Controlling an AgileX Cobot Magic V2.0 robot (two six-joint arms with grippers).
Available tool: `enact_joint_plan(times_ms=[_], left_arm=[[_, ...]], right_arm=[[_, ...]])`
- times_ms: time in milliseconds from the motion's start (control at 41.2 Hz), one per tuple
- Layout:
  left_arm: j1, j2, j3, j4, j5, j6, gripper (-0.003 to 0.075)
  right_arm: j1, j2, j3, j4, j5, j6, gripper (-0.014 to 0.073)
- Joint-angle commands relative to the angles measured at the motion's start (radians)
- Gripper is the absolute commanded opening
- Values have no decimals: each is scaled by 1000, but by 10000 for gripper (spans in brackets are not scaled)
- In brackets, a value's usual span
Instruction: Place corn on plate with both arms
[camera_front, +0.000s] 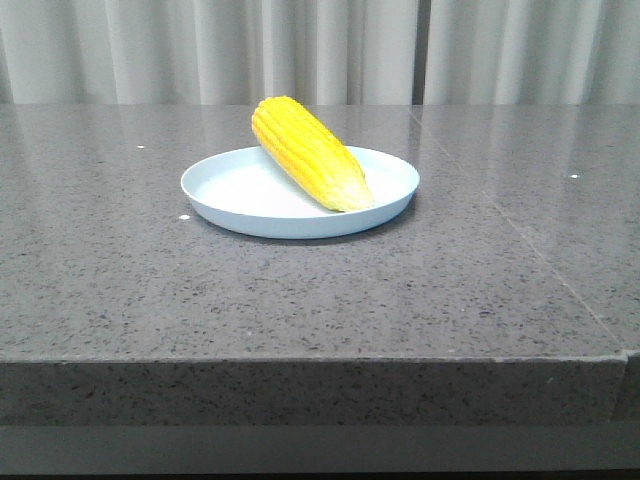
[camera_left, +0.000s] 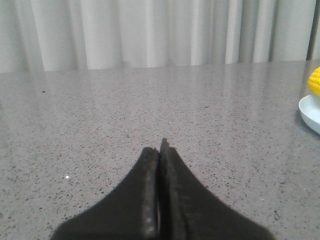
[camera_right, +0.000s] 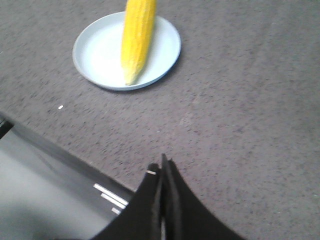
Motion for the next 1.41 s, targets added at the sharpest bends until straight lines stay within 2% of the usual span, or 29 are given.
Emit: enact_joint_plan(times_ms=[0, 170, 292, 607, 923, 1385], left_arm=[[2, -19, 22, -5, -89, -5, -20], [2, -19, 22, -5, -89, -5, -20], [2, -19, 22, -5, -89, -5, -20], [2, -19, 22, -5, -89, -5, -20], [2, -19, 22, -5, -89, -5, -20], [2, -19, 22, -5, -89, -5, -20]], right_arm=[[-113, -70, 63, 6, -204, -11, -67], [-289, -256, 308, 6, -515, -11, -67], [-370, -380, 483, 6, -662, -11, -67], [-391, -538, 805, 6, -947, -11, -67], [-338, -538, 904, 6, -1034, -11, -67], [-343, -538, 903, 6, -1045, -6, -67]])
